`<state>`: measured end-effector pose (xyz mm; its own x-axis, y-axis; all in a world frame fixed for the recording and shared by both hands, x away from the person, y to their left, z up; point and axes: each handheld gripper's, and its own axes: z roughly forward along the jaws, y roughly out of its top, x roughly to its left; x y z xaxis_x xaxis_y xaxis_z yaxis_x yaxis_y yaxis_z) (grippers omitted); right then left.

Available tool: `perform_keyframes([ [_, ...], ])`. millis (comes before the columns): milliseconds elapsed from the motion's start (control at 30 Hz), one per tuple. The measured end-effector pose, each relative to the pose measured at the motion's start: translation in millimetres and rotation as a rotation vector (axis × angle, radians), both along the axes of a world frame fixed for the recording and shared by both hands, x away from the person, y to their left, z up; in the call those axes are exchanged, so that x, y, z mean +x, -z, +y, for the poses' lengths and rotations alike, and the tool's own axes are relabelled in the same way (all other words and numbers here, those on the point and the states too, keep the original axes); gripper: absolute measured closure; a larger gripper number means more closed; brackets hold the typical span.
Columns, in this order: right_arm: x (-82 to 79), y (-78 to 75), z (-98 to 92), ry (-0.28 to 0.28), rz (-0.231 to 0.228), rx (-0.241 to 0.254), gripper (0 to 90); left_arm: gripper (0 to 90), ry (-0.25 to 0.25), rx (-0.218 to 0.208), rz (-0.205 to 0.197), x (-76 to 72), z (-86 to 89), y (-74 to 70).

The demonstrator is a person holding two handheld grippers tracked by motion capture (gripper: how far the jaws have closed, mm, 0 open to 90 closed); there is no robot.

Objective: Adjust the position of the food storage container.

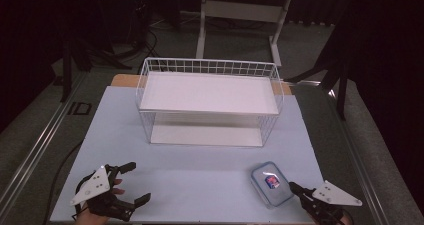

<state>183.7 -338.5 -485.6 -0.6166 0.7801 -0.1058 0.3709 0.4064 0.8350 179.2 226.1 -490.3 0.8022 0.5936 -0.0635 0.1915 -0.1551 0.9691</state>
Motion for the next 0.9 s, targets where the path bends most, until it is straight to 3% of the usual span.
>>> perform_keyframes([
  [67, 1.3, 2.1, -5.3, 0.017, 0.006, -0.009, 90.0, 0.4, 0.002, 0.0, -0.003, -0.2, -0.5, -0.4],
  [100, 3.0, 7.8, -13.6, 0.054, 0.027, -0.033, 90.0, 0.4, 0.002, 0.0, -0.004, -0.2, -0.5, -0.5],
  [200, 3.3, 17.9, -23.5, 0.081, 0.059, -0.053, 90.0, 0.4, 0.0, -0.001, -0.004, 0.0, -0.3, -0.5],
  [333, 2.8, 32.8, -30.2, 0.095, 0.113, -0.048, 90.0, 0.4, -0.001, -0.002, -0.005, 0.5, -0.3, -0.6],
  [433, 3.4, 43.6, -26.3, 0.075, 0.155, -0.05, 90.0, 0.4, 0.0, -0.004, -0.005, 0.7, -0.5, -0.8],
  [567, 4.9, 45.3, -20.5, 0.047, 0.174, -0.046, 90.0, 0.4, 0.004, -0.002, -0.003, 0.7, -0.9, -0.7],
  [633, 5.4, 44.8, -17.3, 0.035, 0.176, -0.057, 90.0, 0.4, 0.004, -0.001, -0.005, 0.6, -1.0, -0.8],
  [800, 7.6, 43.8, -14.8, 0.005, 0.191, -0.02, 90.0, 0.4, 0.001, -0.002, -0.005, 0.7, -0.8, -0.8],
  [900, 9.1, 43.7, -6.3, -0.036, 0.194, -0.029, 90.0, 0.4, 0.002, -0.002, -0.005, 0.5, -1.0, -0.9],
])
